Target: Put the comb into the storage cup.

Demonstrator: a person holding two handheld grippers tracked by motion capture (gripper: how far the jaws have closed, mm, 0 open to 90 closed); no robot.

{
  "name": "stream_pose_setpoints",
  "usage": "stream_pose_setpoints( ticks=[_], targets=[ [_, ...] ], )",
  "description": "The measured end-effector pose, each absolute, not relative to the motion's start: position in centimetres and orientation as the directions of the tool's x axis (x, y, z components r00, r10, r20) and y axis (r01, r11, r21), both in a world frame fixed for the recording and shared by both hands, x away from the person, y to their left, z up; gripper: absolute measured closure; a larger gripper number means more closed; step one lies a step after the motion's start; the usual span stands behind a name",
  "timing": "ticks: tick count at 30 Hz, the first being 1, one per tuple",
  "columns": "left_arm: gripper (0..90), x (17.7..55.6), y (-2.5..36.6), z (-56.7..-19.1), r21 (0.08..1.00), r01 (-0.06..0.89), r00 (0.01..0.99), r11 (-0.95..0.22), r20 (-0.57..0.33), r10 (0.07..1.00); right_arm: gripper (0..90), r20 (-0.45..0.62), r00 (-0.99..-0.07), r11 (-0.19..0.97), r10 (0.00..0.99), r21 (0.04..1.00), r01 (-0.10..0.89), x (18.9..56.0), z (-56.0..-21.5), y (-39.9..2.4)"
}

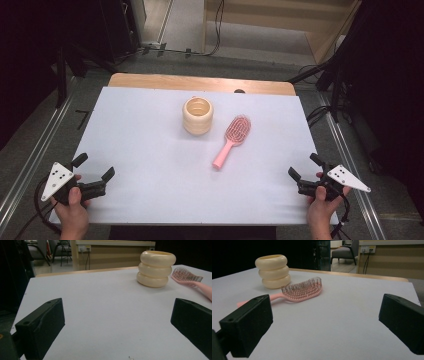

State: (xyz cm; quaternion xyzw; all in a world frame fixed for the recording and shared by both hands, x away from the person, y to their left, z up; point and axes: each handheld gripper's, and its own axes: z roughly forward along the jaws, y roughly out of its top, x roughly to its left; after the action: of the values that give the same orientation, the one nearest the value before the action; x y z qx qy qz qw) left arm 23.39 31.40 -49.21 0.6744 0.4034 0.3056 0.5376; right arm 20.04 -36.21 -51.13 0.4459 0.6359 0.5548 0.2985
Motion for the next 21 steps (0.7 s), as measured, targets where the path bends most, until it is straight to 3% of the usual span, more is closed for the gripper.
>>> stream_pose_setpoints(
  ticks=[21],
  targets=[
    [0.0, 23.2, 31.3, -49.3, 0.970, 0.215, 0.513, -0.116, -0.011, 0.858, 0.0, 0.078, -0.523, 0.070, 0.849, 0.964, 0.257, 21.3, -48.1, -32.5]
  ],
)
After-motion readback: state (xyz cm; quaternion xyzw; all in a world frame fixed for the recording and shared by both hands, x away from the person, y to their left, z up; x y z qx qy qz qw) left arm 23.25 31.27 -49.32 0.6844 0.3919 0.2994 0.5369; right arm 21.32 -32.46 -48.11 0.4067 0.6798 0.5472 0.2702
